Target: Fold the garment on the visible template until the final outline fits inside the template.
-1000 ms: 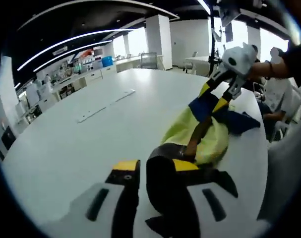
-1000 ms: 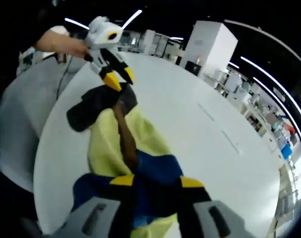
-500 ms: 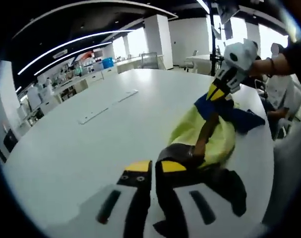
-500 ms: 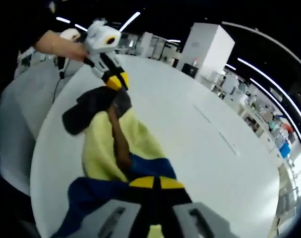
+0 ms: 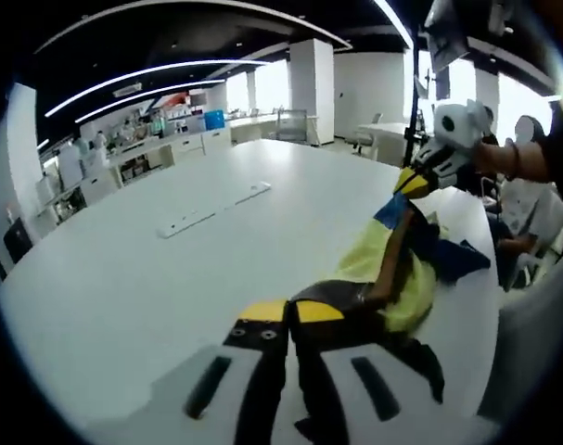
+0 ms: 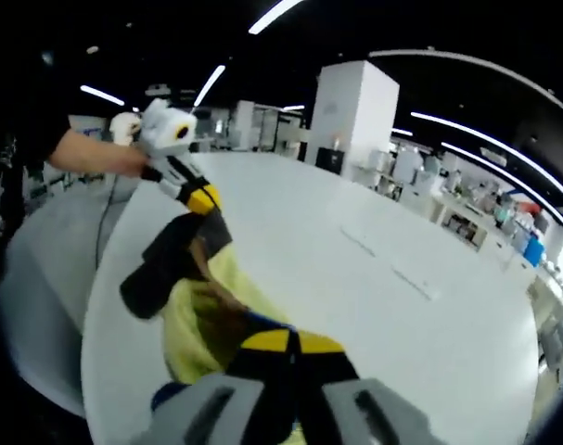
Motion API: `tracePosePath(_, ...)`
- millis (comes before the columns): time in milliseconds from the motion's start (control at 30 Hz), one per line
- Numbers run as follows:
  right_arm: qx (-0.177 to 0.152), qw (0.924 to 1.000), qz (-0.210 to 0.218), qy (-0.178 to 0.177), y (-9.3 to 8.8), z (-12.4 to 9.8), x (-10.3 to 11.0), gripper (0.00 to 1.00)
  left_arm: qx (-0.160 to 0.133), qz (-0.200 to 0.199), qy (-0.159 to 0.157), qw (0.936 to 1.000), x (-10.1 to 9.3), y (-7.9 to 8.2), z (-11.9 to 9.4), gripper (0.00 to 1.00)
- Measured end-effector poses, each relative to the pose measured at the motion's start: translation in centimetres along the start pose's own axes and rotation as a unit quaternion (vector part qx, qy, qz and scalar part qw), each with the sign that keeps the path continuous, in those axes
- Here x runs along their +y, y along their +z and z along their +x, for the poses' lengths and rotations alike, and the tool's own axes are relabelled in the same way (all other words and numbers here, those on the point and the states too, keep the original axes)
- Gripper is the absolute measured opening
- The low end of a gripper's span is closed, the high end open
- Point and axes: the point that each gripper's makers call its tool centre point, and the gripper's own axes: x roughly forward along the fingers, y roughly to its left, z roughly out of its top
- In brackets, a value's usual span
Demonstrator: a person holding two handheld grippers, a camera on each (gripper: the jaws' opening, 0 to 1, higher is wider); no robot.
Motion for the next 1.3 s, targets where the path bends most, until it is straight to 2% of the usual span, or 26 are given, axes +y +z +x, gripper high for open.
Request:
tracePosePath(167,-0.02,0.9997,0.003,-0.016,1.8,-0.5,-1.4,0.0,-0.013,-0.008,0.004,0.9999,1.4,1.2,-0.3,0.0)
tracePosePath(300,-0.026,0.9993,0.013,-0.025,2.7,-0.5,-2.2,0.0,-0.043,-0.047,0.003,0.9979,2.0,2.8,-0.2,0.0)
tracePosePath(433,-0.024,0.9985,0.008,-0.048,3.7,-0.3,-3.6,0.0,-0.056,-0.065,0.009,0.9963,3.9,3.6,0.5,0.0)
tracePosePath(633,-0.027,0.9945,0.046,-0.09,4.4,1.4,-6.6,0.0,-0.067,-0.1,0.025,0.9925,6.0,4.3,2.6,0.0)
tracePosePath(800,-0.028,0.9916,0.063,-0.109,4.1,2.8,-8.4,0.0,-0.073,-0.115,0.047,0.9896,7.9,4.3,4.7,0.0)
tracePosePath(900,-0.021,0.9883,0.08,-0.128,3.4,3.7,-9.9,0.0,-0.082,-0.144,0.055,0.9845,8.6,4.3,5.9,0.0)
tracePosePath(933,-0.02,0.9864,0.091,-0.136,3.1,3.9,-10.4,0.0,-0.083,-0.157,0.057,0.9825,9.0,4.1,6.4,0.0)
tracePosePath(1033,-0.014,0.9813,0.115,-0.153,2.0,4.8,-12.2,0.0,-0.083,-0.155,0.063,0.9824,10.4,3.6,8.0,0.0)
tracePosePath(1133,-0.011,0.9792,0.124,-0.16,1.3,5.7,-13.3,0.0,-0.082,-0.159,0.072,0.9812,10.7,3.4,9.1,0.0)
tracePosePath(1233,-0.004,0.9774,0.128,-0.168,0.4,6.6,-14.2,0.0,-0.08,-0.175,0.078,0.9783,11.3,2.7,10.3,0.0)
tracePosePath(1300,0.011,0.9748,0.136,-0.177,-0.8,7.5,-15.1,0.0,-0.079,-0.201,0.08,0.9732,11.9,2.1,11.3,0.0)
